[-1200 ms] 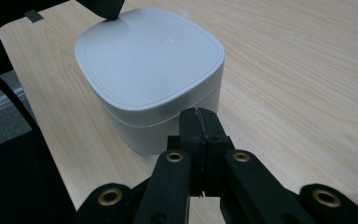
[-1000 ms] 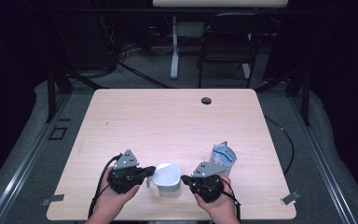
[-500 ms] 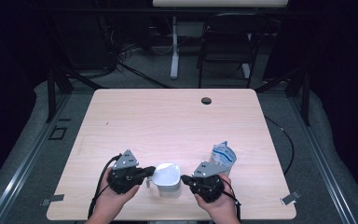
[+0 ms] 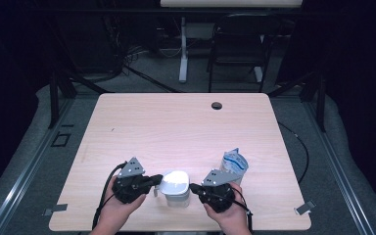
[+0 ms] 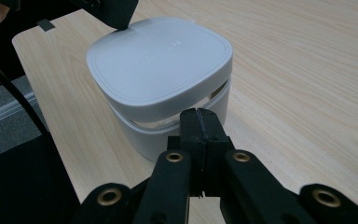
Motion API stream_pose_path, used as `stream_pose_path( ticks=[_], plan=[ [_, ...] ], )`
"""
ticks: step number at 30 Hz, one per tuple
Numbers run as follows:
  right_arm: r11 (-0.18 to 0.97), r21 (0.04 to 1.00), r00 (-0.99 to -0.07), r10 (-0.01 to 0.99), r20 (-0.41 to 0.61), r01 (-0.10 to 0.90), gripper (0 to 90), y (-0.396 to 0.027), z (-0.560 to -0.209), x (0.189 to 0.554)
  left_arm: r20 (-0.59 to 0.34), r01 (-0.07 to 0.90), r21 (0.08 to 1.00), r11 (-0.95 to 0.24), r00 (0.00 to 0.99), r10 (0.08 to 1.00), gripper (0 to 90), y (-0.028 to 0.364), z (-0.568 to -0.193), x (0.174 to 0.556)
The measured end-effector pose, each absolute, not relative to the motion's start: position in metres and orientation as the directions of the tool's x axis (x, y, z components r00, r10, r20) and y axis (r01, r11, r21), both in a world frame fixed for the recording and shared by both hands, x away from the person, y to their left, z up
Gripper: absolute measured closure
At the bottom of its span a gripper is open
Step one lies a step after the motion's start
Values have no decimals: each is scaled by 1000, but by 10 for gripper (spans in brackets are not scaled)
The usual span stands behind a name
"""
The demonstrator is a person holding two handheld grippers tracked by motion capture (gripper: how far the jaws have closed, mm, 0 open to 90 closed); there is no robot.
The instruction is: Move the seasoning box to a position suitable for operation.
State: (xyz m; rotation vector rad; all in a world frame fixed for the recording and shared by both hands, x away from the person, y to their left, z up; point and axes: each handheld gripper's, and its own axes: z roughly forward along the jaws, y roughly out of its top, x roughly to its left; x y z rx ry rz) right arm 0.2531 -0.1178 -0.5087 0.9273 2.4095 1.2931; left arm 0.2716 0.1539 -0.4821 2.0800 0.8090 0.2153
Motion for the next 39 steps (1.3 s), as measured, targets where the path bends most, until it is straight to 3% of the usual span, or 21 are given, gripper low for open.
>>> stream_pose_path(
  ticks=[39],
  plan=[
    [393,834,-773,631,61,387,900,-113,-500,251,-137,469,788,-399,765,629,900,156,-484,270]
  ],
)
